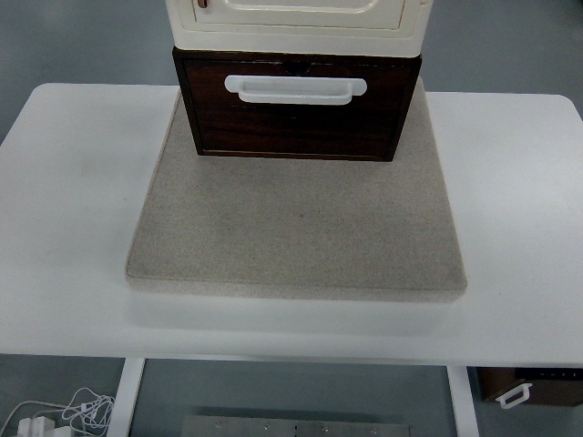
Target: Close drawer under combined cabinet
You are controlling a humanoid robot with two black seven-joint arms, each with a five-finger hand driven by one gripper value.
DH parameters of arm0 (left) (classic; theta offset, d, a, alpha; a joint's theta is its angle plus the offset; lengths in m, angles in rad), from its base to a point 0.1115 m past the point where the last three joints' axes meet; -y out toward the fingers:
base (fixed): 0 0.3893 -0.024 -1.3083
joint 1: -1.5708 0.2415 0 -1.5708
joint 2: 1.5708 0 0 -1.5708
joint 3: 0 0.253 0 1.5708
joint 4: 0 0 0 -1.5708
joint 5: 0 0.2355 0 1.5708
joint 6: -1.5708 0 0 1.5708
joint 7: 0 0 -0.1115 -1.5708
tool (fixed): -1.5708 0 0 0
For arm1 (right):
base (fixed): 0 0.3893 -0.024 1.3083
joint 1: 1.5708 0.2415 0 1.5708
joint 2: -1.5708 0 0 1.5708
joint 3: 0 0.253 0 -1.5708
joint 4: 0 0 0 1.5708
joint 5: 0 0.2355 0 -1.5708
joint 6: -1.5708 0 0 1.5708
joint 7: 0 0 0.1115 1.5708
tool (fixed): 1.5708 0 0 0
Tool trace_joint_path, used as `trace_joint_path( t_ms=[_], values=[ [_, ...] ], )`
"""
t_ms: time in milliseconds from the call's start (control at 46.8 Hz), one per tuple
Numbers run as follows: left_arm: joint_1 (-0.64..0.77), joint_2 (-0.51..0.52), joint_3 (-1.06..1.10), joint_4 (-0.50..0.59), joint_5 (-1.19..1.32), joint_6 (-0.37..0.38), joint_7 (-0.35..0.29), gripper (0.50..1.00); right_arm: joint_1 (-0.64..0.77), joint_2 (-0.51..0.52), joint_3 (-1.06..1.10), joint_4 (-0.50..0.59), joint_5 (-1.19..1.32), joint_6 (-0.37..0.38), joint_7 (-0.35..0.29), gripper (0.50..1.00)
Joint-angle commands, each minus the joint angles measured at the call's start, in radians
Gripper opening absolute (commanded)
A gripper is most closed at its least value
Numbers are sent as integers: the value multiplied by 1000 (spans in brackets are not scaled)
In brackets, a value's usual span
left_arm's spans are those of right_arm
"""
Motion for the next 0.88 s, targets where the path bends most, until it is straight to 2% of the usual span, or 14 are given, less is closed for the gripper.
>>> trace_joint_path(
  t_ms=[0,235,620,855],
  values=[
    [51,-42,-2,18,-9,-57,0,1000,-2,0,0,0,0,0,0,952],
    [111,-122,-2,93,-95,-240,-2,1000,-2,0,0,0,0,2,0,952],
    [104,-211,-2,106,-173,-248,-45,1000,-2,0,0,0,0,2,0,952],
    [101,-222,0,106,-173,-245,-59,1000,-2,0,2,1,0,2,0,952]
  ],
)
